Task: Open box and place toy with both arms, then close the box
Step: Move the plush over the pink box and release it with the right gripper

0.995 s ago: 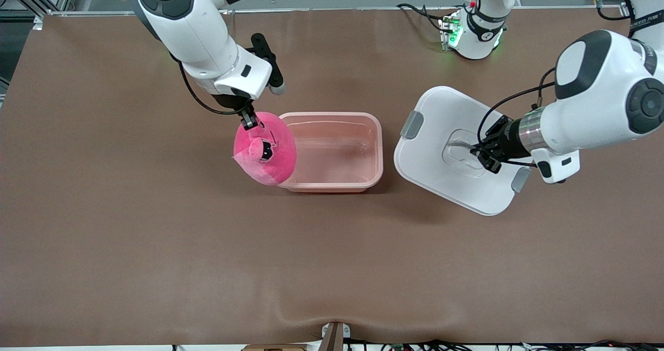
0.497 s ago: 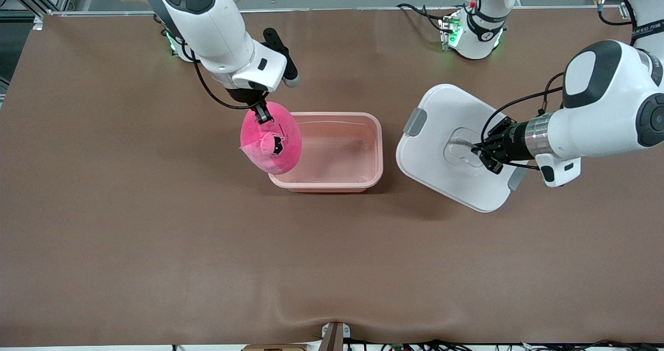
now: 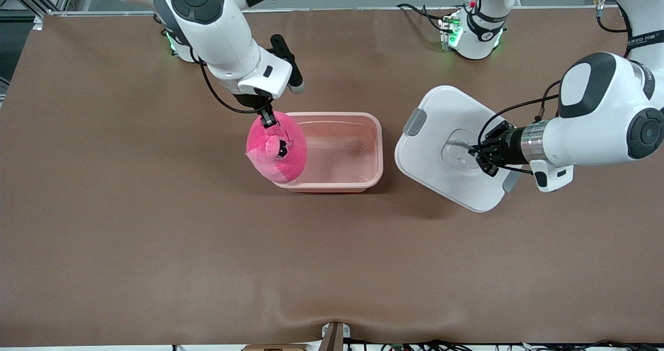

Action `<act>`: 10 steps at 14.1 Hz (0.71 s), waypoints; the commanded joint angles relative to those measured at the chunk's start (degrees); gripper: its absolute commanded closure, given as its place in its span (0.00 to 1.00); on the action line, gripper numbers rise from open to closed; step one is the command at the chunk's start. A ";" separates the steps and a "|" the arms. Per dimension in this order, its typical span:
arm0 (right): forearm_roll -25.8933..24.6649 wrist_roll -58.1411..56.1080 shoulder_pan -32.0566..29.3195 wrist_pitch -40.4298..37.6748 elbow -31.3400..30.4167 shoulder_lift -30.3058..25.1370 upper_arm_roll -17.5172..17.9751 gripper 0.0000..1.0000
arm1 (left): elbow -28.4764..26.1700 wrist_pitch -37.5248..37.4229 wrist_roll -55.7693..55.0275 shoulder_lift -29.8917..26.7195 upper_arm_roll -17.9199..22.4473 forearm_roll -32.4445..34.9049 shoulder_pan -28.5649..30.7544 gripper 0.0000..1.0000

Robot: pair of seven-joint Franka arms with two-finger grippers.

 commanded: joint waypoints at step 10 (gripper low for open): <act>0.79 1.72 1.84 1.85 -0.04 2.46 -0.60 1.00 | 0.79 0.18 1.10 0.75 -0.37 -1.76 0.00 1.00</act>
